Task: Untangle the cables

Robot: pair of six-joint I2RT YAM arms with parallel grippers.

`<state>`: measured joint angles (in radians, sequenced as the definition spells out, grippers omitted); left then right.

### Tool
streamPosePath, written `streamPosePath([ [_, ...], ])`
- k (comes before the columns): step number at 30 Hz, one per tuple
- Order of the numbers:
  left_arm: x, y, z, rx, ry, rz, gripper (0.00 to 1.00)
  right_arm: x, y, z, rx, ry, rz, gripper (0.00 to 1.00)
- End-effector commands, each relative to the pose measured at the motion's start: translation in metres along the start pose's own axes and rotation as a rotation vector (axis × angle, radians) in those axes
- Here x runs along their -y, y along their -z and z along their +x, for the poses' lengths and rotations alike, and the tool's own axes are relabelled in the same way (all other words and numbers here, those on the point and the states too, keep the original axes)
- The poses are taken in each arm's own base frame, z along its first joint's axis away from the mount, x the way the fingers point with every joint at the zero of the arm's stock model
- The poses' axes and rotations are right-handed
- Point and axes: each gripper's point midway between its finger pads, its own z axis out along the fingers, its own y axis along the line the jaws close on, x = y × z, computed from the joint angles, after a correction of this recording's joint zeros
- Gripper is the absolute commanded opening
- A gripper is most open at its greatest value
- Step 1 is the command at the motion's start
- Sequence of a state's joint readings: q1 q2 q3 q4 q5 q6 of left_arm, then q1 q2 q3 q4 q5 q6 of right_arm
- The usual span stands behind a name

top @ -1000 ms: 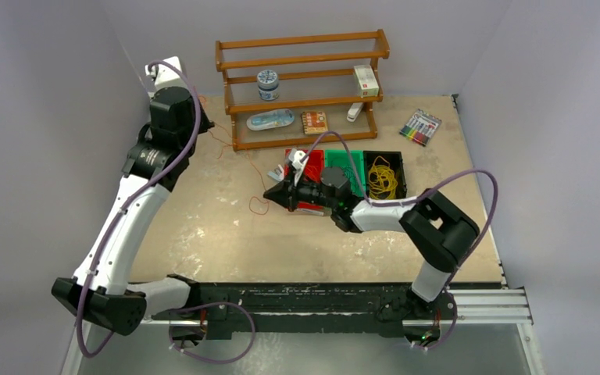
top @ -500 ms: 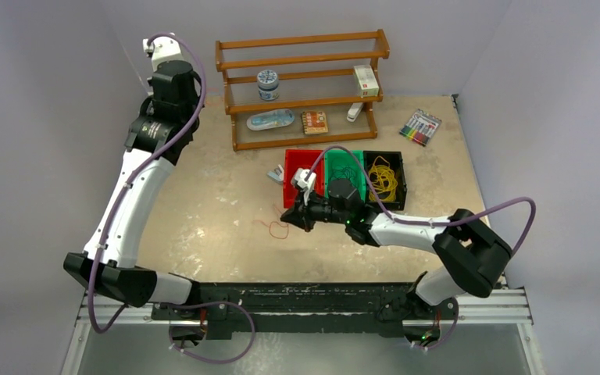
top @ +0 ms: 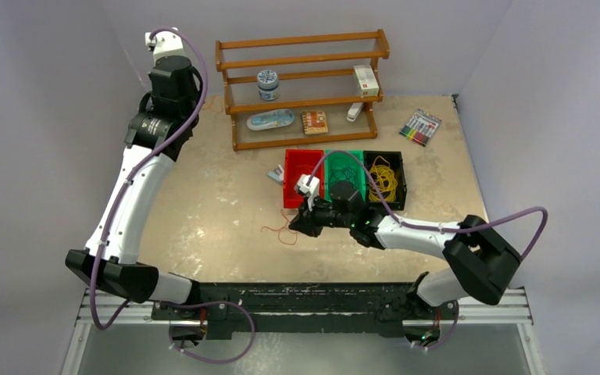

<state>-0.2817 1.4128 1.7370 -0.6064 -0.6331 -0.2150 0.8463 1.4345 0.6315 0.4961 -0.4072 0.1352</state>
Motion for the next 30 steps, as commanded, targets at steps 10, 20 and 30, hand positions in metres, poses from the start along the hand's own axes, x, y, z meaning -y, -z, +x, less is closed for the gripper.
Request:
streamPosePath([
  [10, 0.055, 0.015, 0.017, -0.030, 0.043, 0.319, 0.00, 0.013, 0.049, -0.111, 0.317, 0.068, 0.234, 0.54],
  [20, 0.091, 0.031, 0.058, -0.105, 0.042, 0.459, 0.00, 0.093, 0.101, -0.152, 0.422, -0.124, 0.501, 0.56],
  [30, 0.152, 0.059, 0.100, -0.152, -0.019, 0.621, 0.00, 0.137, 0.152, -0.151, 0.500, -0.240, 0.587, 0.57],
])
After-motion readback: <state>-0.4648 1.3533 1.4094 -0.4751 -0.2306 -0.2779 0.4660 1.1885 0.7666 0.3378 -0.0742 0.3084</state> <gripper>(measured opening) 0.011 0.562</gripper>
